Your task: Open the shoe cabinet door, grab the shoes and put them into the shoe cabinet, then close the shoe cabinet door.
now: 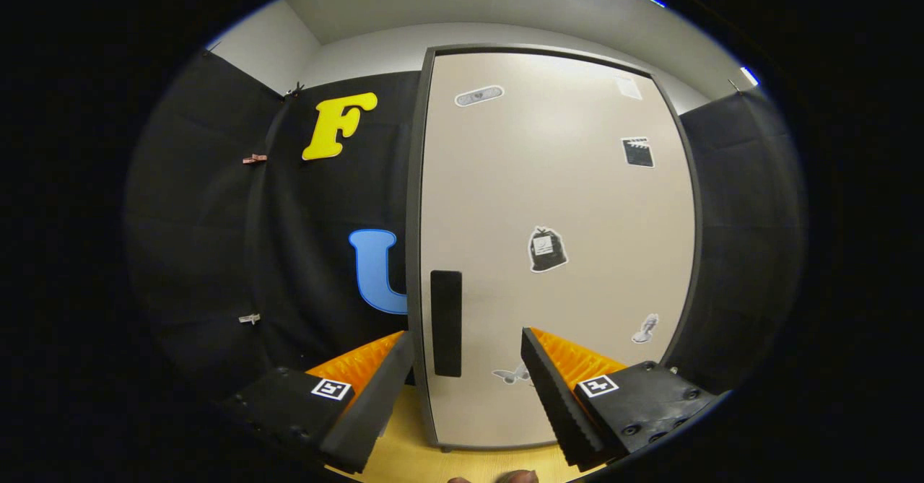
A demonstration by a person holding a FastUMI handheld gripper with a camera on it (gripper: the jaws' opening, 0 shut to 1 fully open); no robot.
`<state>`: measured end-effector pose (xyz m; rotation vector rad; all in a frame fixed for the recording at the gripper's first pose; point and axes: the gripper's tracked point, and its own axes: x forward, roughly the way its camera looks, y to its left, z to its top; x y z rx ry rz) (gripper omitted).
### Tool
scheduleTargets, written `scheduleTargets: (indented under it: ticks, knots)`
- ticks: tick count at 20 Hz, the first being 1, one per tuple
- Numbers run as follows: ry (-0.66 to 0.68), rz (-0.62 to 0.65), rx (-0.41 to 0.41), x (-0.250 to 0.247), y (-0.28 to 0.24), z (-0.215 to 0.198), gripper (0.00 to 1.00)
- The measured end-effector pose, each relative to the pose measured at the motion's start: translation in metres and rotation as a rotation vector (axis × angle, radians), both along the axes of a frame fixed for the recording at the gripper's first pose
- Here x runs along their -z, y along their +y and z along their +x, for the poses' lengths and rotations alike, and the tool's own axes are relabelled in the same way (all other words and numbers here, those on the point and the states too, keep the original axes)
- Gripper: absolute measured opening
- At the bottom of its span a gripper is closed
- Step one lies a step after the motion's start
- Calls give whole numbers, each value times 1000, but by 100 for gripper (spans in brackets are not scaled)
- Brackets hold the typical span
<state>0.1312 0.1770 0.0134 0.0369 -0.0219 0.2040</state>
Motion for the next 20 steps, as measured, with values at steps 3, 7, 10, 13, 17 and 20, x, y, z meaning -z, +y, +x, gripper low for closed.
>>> scheduleTargets:
  ticks: [3,7,10,13,17,20]
  knots:
    - [8,-14,3,9,15,24,98]
    - [36,-39,29,22,22,53,95]
    - [83,-1,61,34,19,70,86]
    - [112,45,64,37,22,74,61]
    - [90,8,84,38,24,74,37]
    - [121,35,73,40,25,75,22]
